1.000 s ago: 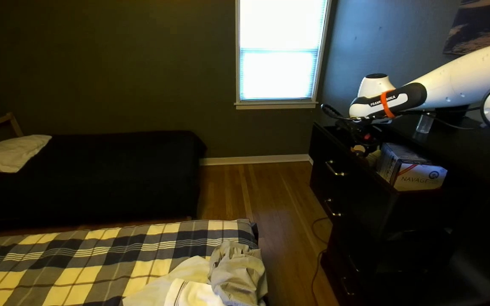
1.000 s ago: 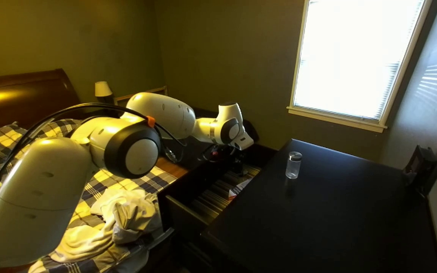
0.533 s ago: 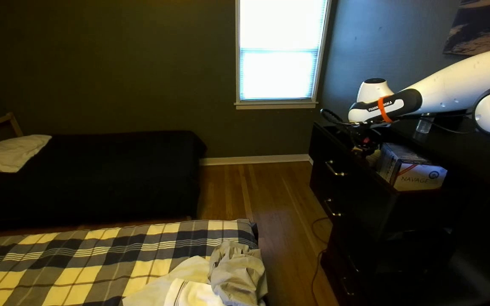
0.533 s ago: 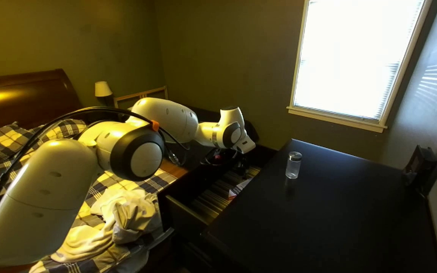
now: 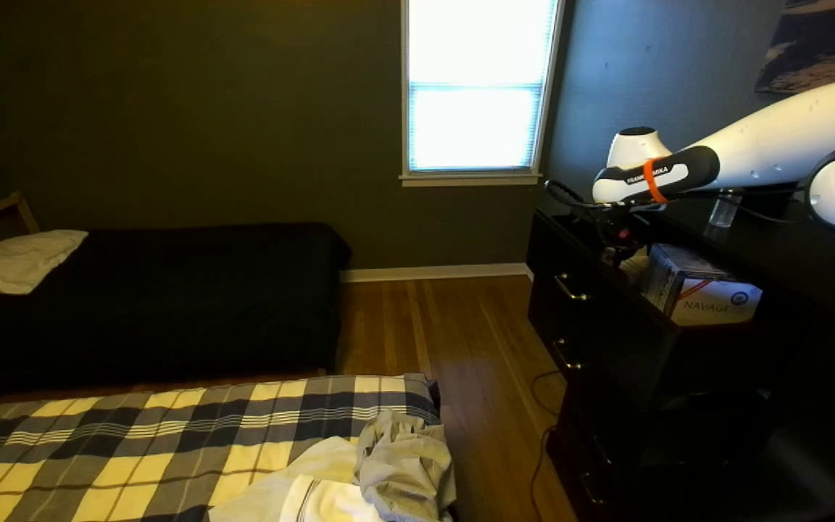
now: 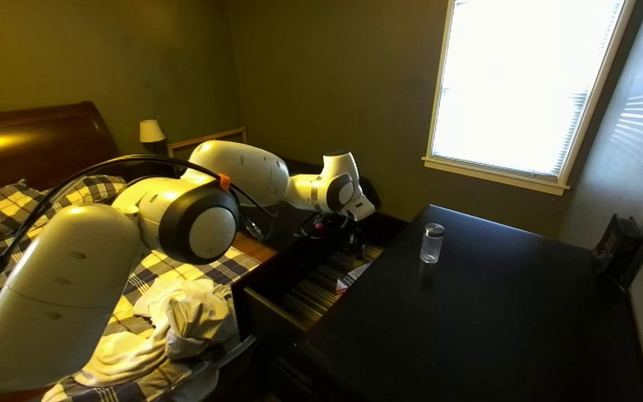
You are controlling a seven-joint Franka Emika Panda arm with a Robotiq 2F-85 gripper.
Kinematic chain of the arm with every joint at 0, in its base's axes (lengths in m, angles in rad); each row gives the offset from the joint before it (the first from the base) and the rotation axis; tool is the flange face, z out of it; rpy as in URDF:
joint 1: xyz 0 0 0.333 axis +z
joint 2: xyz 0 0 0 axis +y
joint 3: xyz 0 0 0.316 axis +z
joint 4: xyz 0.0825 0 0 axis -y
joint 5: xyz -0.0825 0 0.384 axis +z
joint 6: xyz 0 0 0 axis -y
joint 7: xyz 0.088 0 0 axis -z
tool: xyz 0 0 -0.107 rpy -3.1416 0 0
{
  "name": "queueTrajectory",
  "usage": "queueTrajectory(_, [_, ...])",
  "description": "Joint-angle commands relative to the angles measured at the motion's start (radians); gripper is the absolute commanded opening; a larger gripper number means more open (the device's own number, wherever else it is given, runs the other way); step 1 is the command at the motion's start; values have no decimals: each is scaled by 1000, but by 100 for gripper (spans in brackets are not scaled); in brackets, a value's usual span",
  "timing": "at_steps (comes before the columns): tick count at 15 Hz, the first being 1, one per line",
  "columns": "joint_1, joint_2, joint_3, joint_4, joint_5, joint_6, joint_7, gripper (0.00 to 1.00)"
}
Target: Remove the glass container from the top drawer, put it on the table and close the top drawer
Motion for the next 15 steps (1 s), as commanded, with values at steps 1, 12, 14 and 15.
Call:
queueTrajectory(1, [19, -66, -14, 17, -7, -118, 24, 24])
queueTrajectory(12, [-42, -266, -69, 158, -111, -645, 6, 24])
queueTrajectory(14, [-66, -256, -82, 180, -100, -694, 5, 24])
queueTrajectory(15, [-79, -244, -88, 190, -91, -704, 9, 24])
